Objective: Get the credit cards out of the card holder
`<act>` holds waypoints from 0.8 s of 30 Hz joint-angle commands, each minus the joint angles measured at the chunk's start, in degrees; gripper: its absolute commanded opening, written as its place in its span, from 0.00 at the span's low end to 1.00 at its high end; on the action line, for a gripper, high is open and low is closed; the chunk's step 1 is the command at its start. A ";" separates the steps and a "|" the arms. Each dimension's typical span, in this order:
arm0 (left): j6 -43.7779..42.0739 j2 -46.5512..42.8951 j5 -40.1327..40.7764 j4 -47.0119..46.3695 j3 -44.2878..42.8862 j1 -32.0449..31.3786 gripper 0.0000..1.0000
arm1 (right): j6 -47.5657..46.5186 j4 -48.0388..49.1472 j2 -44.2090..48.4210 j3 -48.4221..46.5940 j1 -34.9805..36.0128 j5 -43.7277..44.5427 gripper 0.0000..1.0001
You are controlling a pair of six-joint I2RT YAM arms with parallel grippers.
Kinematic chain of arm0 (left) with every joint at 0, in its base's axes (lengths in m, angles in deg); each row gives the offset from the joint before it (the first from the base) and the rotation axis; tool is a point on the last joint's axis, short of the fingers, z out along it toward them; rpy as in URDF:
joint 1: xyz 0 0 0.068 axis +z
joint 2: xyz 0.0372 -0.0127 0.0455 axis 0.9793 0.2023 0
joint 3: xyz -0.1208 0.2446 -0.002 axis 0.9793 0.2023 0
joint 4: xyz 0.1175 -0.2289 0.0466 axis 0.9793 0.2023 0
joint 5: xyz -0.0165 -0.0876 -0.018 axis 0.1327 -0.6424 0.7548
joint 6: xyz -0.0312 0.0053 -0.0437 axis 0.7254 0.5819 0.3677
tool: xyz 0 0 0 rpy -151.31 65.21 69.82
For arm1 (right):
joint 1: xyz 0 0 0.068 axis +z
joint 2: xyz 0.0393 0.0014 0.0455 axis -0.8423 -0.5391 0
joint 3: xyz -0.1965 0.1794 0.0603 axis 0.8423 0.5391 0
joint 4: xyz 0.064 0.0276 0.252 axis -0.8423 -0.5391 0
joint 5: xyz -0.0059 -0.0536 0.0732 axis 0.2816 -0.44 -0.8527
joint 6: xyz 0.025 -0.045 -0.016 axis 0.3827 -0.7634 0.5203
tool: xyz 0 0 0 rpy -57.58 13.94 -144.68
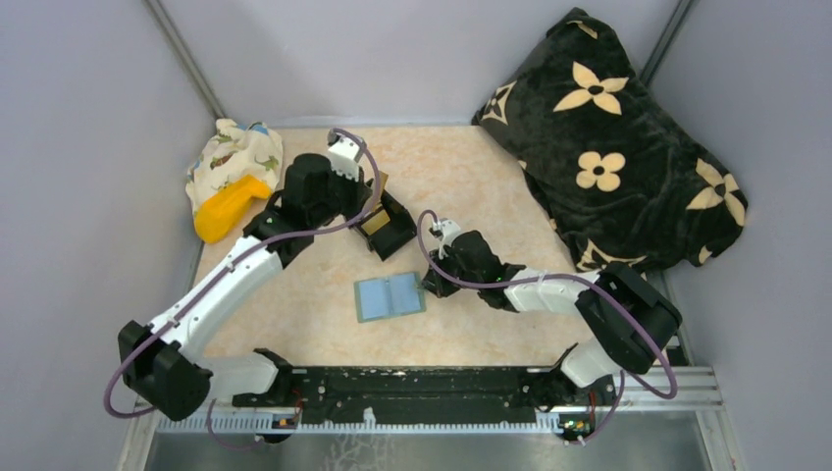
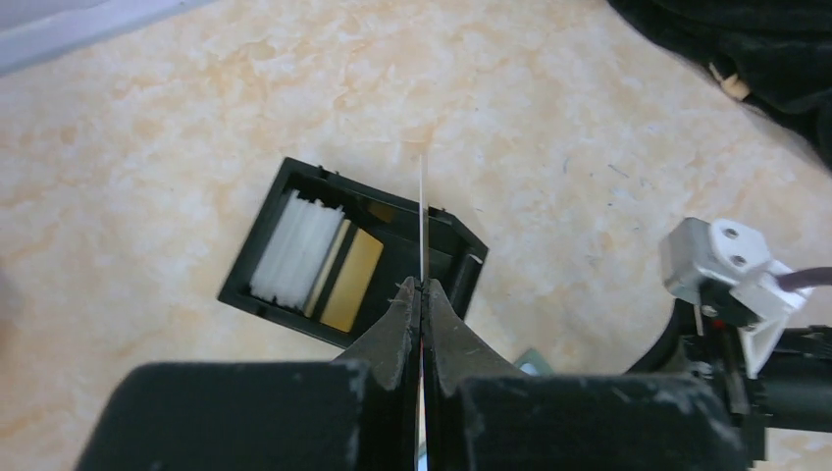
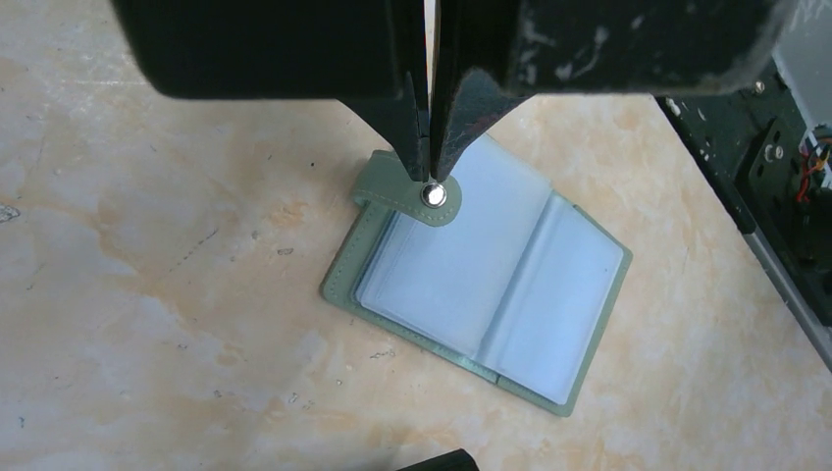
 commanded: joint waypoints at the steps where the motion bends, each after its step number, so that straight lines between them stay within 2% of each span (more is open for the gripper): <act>1: -9.70 3.76 -12.82 6.34 -7.36 6.90 0.00 | -1.77 2.68 0.62 -0.34 -1.16 -4.66 0.00; 7: -18.86 10.60 -20.19 14.57 -17.62 13.03 0.00 | -2.12 3.53 -0.32 -0.53 -3.61 -7.81 0.00; 12: -26.29 16.79 -33.09 19.74 -22.17 15.56 0.00 | -1.38 5.45 -1.45 0.02 -4.66 -9.27 0.00; 24: -32.41 23.95 -36.48 22.23 -21.42 15.66 0.00 | -0.74 7.01 -3.67 0.81 -7.34 -10.28 0.00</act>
